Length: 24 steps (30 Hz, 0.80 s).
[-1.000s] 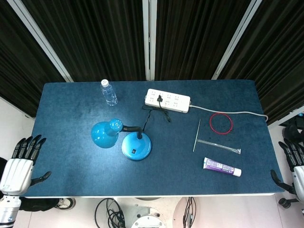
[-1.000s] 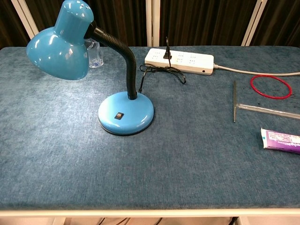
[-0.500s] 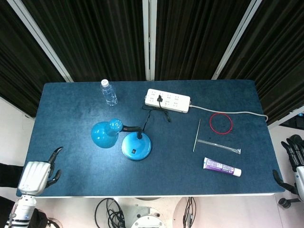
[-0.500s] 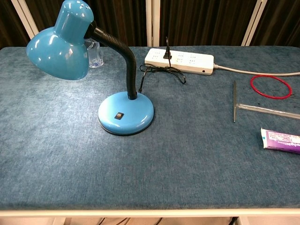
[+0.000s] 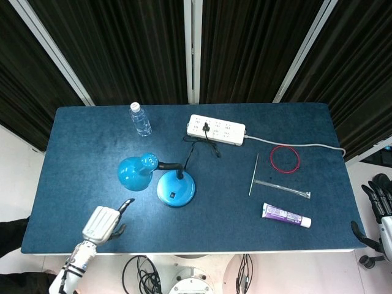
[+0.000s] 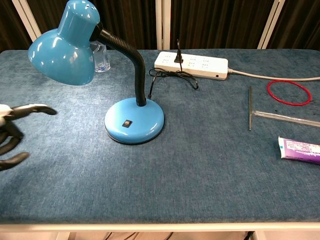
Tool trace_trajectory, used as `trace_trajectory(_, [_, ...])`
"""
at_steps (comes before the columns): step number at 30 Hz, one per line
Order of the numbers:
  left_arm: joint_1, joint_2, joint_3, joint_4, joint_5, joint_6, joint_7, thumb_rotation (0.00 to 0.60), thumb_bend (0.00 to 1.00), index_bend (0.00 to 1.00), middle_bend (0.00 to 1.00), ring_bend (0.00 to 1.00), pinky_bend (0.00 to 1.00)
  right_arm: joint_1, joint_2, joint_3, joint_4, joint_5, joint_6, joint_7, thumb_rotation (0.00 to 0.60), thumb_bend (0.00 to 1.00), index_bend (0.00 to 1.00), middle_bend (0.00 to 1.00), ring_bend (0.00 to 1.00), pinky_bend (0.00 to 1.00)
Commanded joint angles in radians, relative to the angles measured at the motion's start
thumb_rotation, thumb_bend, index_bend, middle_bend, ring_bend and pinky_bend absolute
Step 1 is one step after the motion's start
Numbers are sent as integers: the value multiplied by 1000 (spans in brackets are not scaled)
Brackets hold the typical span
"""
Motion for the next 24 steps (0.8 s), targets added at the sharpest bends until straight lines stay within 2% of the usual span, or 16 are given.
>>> trace_trajectory(1, [-41, -45, -25, 13, -9, -37, 20, 600, 391, 145, 809, 798, 834, -2, 2, 2, -1, 4, 3, 2, 600, 309, 0, 0, 0, 0])
trace_trajectory(10, [-124, -107, -71, 29, -67, -107, 50, 600, 392, 141, 808, 798, 831, 5, 1, 6, -4, 10, -11, -1, 600, 308, 0, 0, 0, 0])
trace_trajectory(24, [-206, -185, -86, 104, -128, -164, 37, 600, 403, 161, 806, 797, 830, 6, -4, 9, 16, 27, -23, 17, 600, 309, 0, 0, 0, 0])
